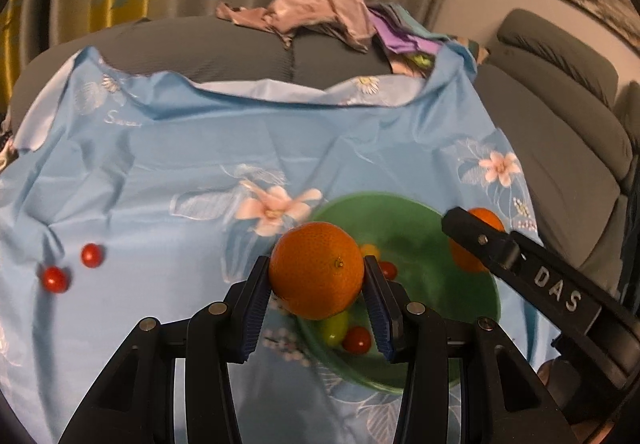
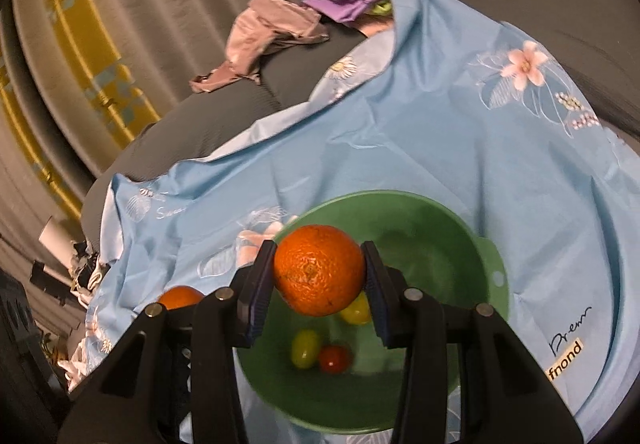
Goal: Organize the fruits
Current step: 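Lower both oranges into the green bowl and open both tools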
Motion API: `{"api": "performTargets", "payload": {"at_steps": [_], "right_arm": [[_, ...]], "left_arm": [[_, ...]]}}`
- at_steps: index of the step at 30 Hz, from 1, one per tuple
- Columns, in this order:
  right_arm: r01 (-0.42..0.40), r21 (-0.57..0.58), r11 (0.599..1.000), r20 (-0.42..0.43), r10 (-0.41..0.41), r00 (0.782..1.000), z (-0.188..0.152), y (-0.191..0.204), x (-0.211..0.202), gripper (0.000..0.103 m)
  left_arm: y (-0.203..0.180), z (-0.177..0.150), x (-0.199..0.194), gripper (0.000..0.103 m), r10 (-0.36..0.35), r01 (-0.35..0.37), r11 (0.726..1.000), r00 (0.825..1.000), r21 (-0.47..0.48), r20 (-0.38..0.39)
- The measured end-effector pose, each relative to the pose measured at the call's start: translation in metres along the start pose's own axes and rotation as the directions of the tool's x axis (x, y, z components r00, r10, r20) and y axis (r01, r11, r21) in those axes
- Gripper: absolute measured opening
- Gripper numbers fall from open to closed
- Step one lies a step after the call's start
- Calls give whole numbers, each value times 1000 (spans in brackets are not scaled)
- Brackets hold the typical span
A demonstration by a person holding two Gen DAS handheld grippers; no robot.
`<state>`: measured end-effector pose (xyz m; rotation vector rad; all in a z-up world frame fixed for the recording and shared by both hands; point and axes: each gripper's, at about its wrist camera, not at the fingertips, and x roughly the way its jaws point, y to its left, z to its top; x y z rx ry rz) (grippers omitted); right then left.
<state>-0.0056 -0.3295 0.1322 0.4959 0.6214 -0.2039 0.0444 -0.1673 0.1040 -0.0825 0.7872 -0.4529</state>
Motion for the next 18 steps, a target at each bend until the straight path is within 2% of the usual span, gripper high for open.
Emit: {"api": "performTargets", "payload": {"at_steps": [4,9,14,18], "right_arm": [[-13,42,999,-11,13,1000,1,-10,3,43],[10,68,998,-17,-9,1000,2,-21,6,43],[69,68,995,-34,-66,997,3,-27,12,44],[73,68,995,-48,-70,996,3,-32,16,44]], "left_arm": [[-5,-6,16,45,-57,55,998,997,-30,-55],[-13,-7,22,45,-26,25,1000,998,-8,-57],[-15,-9,26,45,-36,36,999,997,-7,-74],[-18,-11,30,45,-27,28,1000,996,1,-83]]}}
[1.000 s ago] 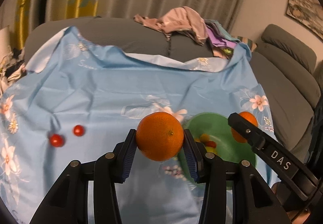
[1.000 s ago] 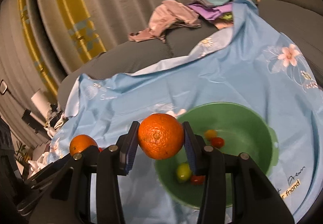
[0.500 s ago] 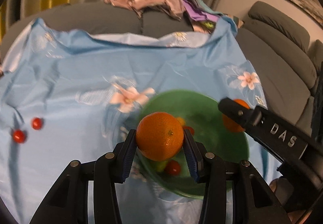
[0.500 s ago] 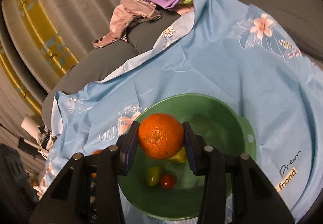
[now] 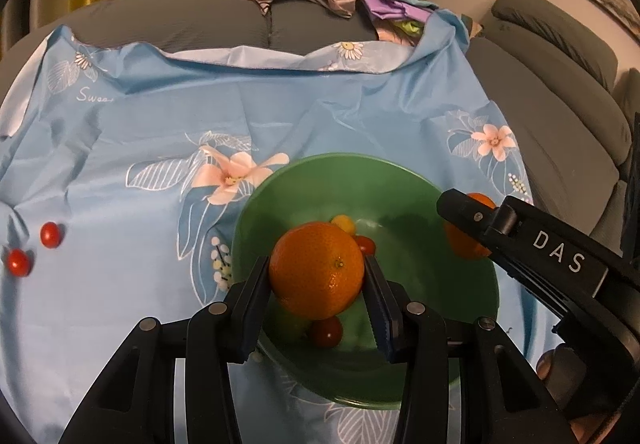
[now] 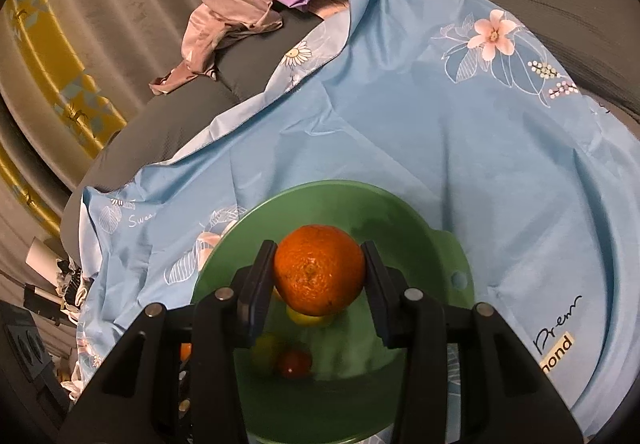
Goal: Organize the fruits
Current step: 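Lower both oranges into the green bowl and open both tools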
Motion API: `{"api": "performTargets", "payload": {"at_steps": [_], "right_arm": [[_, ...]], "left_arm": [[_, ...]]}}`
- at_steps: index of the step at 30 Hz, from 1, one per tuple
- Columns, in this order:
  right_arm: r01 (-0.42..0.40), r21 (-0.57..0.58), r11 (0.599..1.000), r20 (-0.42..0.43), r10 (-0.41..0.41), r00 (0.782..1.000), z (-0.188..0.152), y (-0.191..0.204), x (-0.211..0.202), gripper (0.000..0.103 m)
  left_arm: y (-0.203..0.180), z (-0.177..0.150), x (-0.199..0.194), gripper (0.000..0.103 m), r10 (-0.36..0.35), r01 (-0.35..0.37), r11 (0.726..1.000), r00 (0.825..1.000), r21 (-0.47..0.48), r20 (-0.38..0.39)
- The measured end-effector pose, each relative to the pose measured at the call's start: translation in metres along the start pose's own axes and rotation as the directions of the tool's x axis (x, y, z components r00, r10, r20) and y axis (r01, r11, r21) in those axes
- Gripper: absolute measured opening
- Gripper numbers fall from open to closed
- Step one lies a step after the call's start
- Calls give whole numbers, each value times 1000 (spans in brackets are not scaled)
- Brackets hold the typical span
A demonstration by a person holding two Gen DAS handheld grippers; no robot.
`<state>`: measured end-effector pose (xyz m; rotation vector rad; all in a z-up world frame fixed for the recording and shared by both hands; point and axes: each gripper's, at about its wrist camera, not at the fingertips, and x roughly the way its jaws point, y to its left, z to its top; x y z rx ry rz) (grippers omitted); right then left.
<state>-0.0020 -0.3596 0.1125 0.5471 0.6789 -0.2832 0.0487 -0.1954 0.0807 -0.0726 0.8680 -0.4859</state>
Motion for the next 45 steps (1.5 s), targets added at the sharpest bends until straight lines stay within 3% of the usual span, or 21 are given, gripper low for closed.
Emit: {"api": "performTargets", "payload": {"at_steps": [11,45], "right_arm": [[91,-11,996,-9,-91,996,4,-11,7,44],[104,-83,991,-56,-109,992,1,-4,18,44]], "left_arm": [[-4,-1,7,45,-6,6,1000,1000,10,-22],[-10,-6,19,45,0,2,999,998,35,-59]]}}
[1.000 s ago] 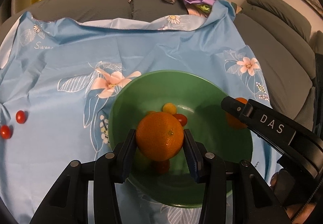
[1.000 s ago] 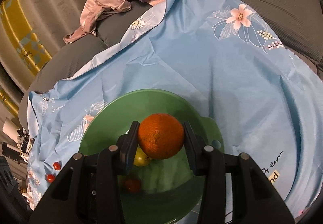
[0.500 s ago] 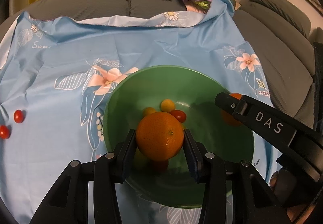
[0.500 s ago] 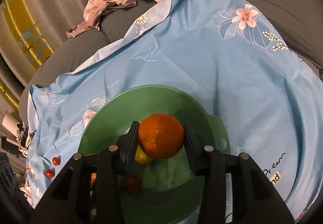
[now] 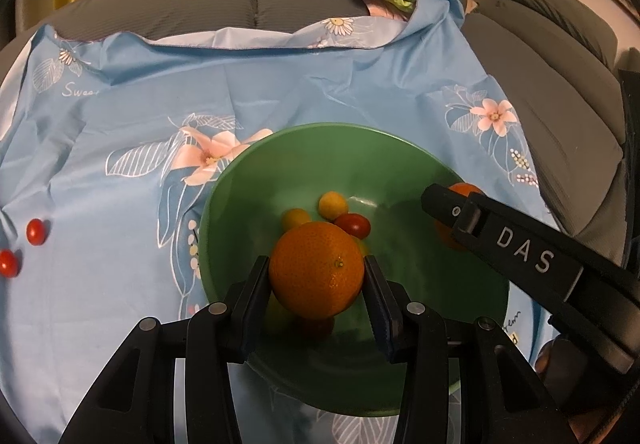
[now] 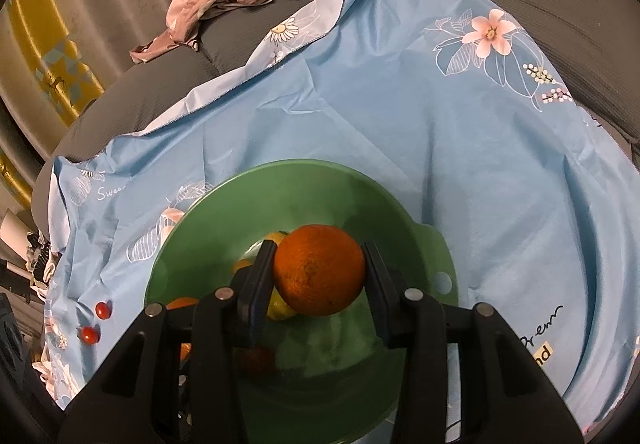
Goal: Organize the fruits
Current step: 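Lower both oranges into the green bowl and open both tools, then move both open tools back toward the cherry tomatoes on the cloth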
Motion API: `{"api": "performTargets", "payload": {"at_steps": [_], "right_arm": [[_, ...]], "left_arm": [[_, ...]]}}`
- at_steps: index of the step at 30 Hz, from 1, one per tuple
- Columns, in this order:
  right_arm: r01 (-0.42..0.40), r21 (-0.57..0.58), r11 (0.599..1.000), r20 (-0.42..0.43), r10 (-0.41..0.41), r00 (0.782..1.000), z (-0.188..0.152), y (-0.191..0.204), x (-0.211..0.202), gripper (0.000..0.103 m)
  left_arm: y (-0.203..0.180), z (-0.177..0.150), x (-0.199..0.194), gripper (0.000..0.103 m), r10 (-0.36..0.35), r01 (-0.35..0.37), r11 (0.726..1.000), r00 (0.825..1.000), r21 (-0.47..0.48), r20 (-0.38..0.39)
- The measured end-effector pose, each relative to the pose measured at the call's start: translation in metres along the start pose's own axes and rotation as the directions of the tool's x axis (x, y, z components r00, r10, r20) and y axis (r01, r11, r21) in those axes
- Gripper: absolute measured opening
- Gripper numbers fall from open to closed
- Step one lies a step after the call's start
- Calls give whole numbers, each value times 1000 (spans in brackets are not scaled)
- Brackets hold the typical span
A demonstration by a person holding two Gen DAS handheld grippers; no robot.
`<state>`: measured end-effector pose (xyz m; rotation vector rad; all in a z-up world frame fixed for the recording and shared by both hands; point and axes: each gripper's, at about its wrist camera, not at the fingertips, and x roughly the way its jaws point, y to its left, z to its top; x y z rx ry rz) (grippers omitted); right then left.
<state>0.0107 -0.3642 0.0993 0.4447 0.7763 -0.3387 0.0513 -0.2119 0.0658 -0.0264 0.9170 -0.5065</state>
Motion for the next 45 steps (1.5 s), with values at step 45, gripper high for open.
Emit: {"api": "performTargets", "payload": {"at_steps": [45], "right_arm": [[9,-6,1000,21,-9,1000,0,6,-8,59]], "left_arm": [[19,7,-47,45,33,-32,999,996,-7,89]]}}
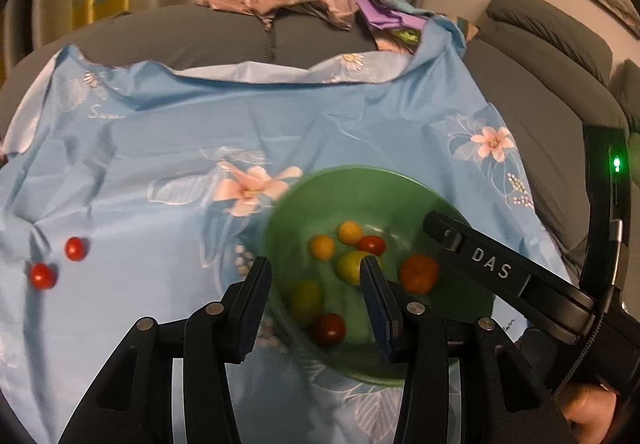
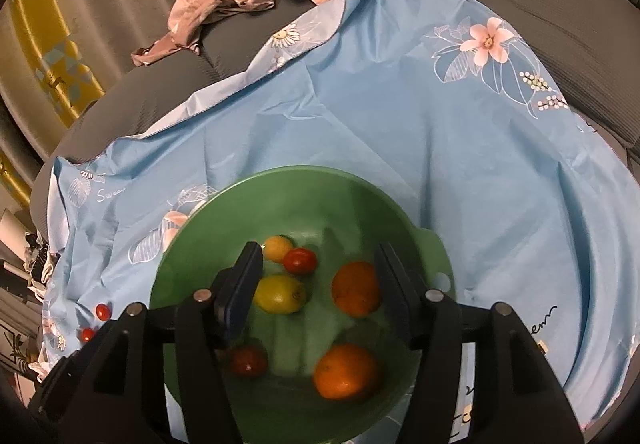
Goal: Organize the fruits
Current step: 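Move both open tools back toward the cherry tomatoes on the cloth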
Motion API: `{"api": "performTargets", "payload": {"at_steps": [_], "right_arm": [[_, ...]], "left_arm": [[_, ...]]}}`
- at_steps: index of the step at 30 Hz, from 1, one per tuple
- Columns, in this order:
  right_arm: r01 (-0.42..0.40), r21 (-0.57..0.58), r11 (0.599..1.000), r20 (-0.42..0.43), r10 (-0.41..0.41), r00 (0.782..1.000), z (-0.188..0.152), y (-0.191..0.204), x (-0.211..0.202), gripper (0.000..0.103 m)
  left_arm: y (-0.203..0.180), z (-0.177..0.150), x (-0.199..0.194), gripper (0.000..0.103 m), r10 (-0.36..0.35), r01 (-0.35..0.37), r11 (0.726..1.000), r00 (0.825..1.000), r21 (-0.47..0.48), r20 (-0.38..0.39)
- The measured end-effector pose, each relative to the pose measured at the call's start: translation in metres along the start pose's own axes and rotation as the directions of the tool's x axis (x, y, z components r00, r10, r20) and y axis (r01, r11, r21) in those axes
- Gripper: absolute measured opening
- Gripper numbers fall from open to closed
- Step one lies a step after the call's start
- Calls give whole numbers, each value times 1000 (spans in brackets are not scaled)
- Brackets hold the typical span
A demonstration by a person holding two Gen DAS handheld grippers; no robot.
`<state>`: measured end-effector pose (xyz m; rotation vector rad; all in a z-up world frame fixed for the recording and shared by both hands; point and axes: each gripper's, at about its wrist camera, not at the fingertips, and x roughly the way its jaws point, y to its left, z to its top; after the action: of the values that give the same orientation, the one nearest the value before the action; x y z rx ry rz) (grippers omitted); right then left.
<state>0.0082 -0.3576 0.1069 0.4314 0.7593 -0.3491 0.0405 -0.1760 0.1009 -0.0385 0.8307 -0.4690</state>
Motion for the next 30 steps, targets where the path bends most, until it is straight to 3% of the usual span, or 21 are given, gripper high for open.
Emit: {"api": "performTargets", "payload": {"at_steps": [10,12,19,21,24,30], "right_arm": [[-3,-35,999,13,4,1000,-2,13,-6,63],[-5,-46,999,13,6,1000,-3,16,-6,70],[-23,-114,993,17,25,1000,-7,38,-10,72],[-30,-137,990,16,32,999,-9,46,-10,73],[-45,-186,982,10,48,999,-14,61,-9,73],[-104,-267,958,-20,102,995,-26,94,-5,73]], "left_arm": [[34,1,-41,45,44,-42,999,998,-34,51],[48,0,-52,47,66,-62,996,996,-59,65],[106,-10,-80,50,161,-144,976,982,-164,97],[127,-13,-85,50,210,-184,958,972,-219,104],[153,-15,-93,61,302,-258,918,947,-301,110],[205,-23,-105,63,265,-190,874,958,-447,111]]}}
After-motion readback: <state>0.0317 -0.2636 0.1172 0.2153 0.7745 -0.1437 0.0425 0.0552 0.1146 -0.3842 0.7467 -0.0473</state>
